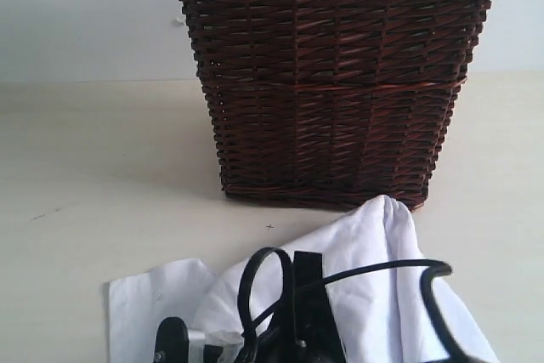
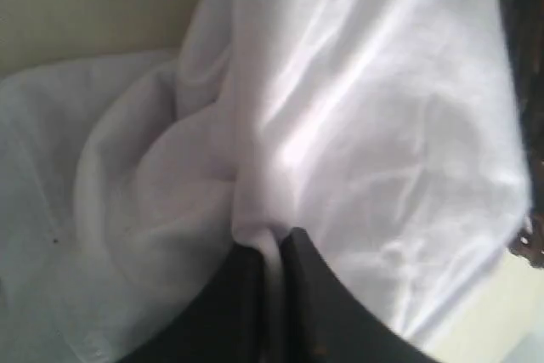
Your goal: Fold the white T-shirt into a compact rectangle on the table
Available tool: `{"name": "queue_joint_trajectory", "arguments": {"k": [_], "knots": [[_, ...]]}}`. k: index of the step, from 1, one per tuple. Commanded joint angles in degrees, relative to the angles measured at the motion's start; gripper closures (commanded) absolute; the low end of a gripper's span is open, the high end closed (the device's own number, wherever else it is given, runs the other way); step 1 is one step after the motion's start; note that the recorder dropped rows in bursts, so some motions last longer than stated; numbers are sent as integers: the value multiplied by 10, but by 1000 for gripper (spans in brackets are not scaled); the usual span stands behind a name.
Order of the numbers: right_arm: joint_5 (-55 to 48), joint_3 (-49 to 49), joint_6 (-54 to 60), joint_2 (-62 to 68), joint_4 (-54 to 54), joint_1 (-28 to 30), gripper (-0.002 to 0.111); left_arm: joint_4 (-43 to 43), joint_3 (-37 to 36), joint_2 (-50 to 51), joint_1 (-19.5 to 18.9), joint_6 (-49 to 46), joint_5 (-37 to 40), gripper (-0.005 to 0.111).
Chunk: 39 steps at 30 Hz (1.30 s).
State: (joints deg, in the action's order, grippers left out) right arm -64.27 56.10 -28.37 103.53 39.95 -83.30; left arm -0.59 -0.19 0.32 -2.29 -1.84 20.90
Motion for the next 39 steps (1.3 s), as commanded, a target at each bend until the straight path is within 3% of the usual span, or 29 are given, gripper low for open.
{"name": "queue_joint_trajectory", "arguments": {"k": [1,13,17,22,29,33,39], "knots": [[-48,3,-4,-48,18,0,108,0,2,-3,2,4,-10,107],[-42,16,-17,-242,-7,5,108,0,2,-3,2,4,-10,107],[78,43,-17,-281,-87,38,108,0,2,-3,2,4,-10,107],[244,49,-28,-268,-104,90,108,0,2,-3,2,4,-10,107],[200,49,-44,-211,-75,154,108,0,2,-3,2,4,-10,107],[293,49,-17,-210,-106,154,108,0,2,-3,2,4,-10,107],[285,49,2,-210,-106,154,108,0,2,-3,2,4,-10,107]]}}
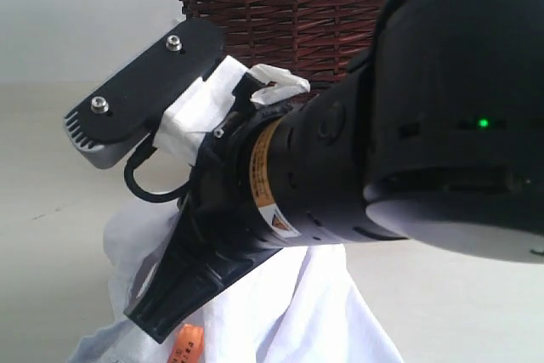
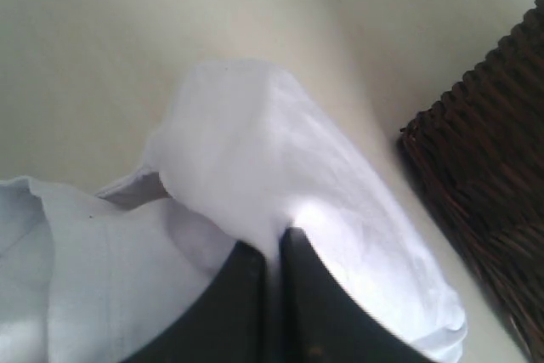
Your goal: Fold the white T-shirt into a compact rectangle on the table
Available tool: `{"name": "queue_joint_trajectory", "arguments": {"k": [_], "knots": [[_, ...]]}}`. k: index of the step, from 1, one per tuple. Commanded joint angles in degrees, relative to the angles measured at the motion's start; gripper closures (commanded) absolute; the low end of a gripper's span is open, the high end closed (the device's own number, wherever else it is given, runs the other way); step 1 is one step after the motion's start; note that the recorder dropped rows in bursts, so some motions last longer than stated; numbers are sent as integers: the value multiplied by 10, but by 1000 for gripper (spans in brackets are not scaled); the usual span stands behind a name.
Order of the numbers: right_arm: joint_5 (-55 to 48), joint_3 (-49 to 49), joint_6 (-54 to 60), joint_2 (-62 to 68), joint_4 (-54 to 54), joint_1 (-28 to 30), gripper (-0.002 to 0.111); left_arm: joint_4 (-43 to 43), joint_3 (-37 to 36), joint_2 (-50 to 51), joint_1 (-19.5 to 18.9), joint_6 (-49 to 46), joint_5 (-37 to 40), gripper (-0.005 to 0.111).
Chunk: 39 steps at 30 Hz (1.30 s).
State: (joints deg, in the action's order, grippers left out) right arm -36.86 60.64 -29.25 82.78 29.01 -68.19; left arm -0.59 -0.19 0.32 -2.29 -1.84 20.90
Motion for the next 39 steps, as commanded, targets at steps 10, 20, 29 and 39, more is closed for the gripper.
{"name": "queue_joint_trajectory", "arguments": {"k": [10,20,29,39], "knots": [[43,3,15,-1,26,3,108,-268,2,-3,2,193,-268,107],[40,3,15,-1,29,37,108,-342,54,-3,48,263,-145,107],[42,3,20,-1,24,53,108,-345,78,-3,76,171,-98,107],[55,3,21,-1,25,53,108,-845,108,216,76,-494,219,107]]}}
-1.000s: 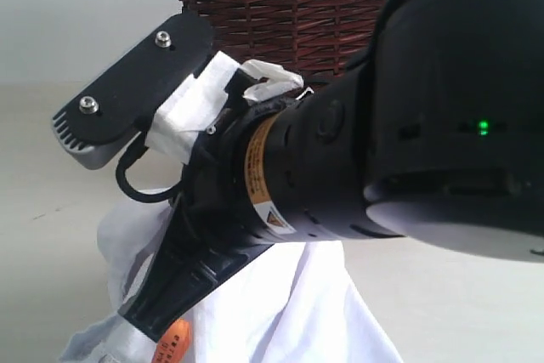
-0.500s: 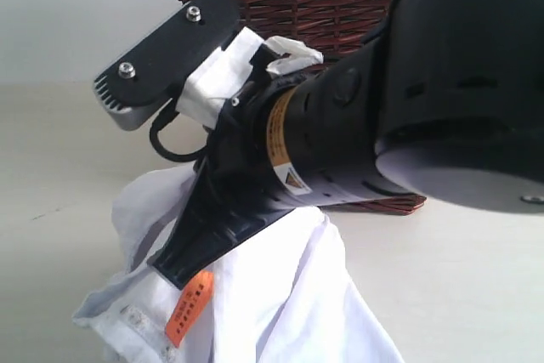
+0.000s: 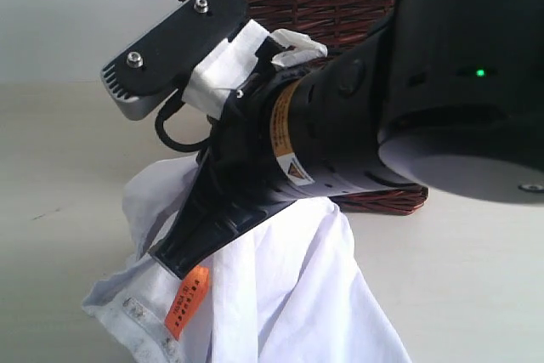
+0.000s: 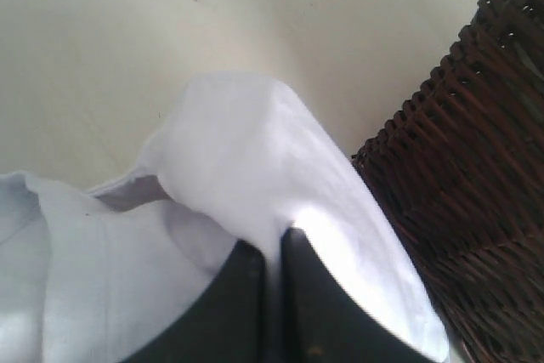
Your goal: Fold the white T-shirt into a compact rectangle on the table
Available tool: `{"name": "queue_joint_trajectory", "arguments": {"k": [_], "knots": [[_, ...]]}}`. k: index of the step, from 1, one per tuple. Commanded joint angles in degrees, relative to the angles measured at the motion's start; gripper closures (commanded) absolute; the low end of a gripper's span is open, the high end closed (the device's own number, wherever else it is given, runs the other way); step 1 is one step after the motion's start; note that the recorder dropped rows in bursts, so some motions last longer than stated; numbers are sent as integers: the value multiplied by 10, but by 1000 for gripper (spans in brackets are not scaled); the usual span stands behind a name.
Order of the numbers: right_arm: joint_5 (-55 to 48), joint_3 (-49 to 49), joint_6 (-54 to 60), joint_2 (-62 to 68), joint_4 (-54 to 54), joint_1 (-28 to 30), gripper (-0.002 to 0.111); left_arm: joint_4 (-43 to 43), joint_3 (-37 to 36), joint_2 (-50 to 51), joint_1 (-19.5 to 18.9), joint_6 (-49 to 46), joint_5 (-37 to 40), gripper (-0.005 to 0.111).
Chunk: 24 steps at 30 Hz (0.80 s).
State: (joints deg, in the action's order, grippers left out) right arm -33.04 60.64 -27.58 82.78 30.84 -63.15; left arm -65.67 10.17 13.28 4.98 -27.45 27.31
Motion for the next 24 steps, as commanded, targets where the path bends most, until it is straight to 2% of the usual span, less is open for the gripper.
{"name": "queue_joint_trajectory", "arguments": {"k": [1,3,4,6,7,12,16,21,24], "knots": [[11,3,4,-1,11,3,108,-188,-1,138,3,-248,174,105],[-7,3,4,0,32,3,108,-213,-31,186,3,-293,207,91],[-12,3,0,0,43,3,108,-248,-61,196,3,-339,248,77],[-7,3,-1,0,42,3,108,-314,-102,200,3,-392,299,59],[-5,3,-1,0,41,3,108,-336,-102,200,3,-400,302,56],[-5,3,-1,1,34,3,108,-343,-102,200,3,-398,303,55],[-2,3,-1,1,31,3,108,-343,-102,201,3,-396,262,55],[14,3,-1,1,31,3,108,-343,-102,201,3,-397,292,55],[35,3,-1,2,26,3,108,-343,-102,201,3,-398,240,56]]}}
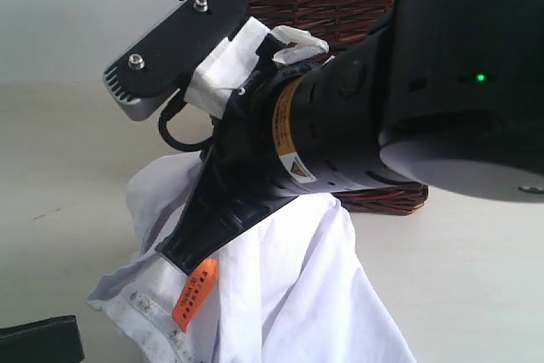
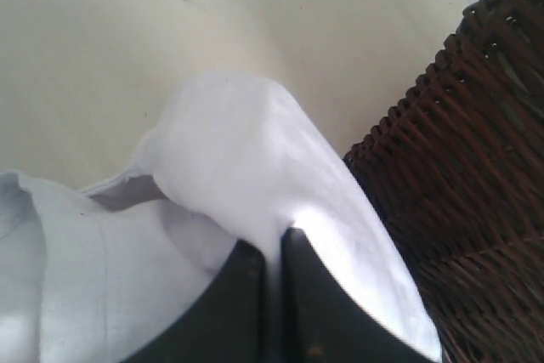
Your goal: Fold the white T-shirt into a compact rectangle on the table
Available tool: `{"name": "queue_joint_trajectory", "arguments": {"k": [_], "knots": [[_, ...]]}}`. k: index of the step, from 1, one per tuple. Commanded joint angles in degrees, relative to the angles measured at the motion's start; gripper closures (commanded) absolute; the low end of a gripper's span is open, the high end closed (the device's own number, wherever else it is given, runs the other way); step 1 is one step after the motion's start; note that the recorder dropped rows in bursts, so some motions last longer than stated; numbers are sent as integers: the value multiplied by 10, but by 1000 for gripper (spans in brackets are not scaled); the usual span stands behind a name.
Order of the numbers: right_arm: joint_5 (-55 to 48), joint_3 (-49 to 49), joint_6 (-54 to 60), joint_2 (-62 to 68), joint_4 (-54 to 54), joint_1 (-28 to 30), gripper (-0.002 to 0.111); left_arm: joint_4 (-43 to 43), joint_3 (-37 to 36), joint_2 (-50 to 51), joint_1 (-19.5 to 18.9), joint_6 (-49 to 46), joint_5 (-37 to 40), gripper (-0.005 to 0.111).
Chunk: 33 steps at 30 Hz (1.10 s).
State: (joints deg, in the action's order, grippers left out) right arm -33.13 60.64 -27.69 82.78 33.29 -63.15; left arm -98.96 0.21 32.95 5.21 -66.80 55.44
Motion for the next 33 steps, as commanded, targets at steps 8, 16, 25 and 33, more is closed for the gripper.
{"name": "queue_joint_trajectory", "arguments": {"k": [8,16,25,33], "knots": [[99,6,-99,37,102,3,108,-10,17,4,1,12,-2,56],[115,45,-150,46,143,3,108,-10,-2,4,1,30,-5,55],[187,51,-174,63,95,-1,108,-10,-2,4,-1,25,-86,55],[179,50,-167,64,71,-1,108,-10,46,4,-1,25,-132,61]]}}
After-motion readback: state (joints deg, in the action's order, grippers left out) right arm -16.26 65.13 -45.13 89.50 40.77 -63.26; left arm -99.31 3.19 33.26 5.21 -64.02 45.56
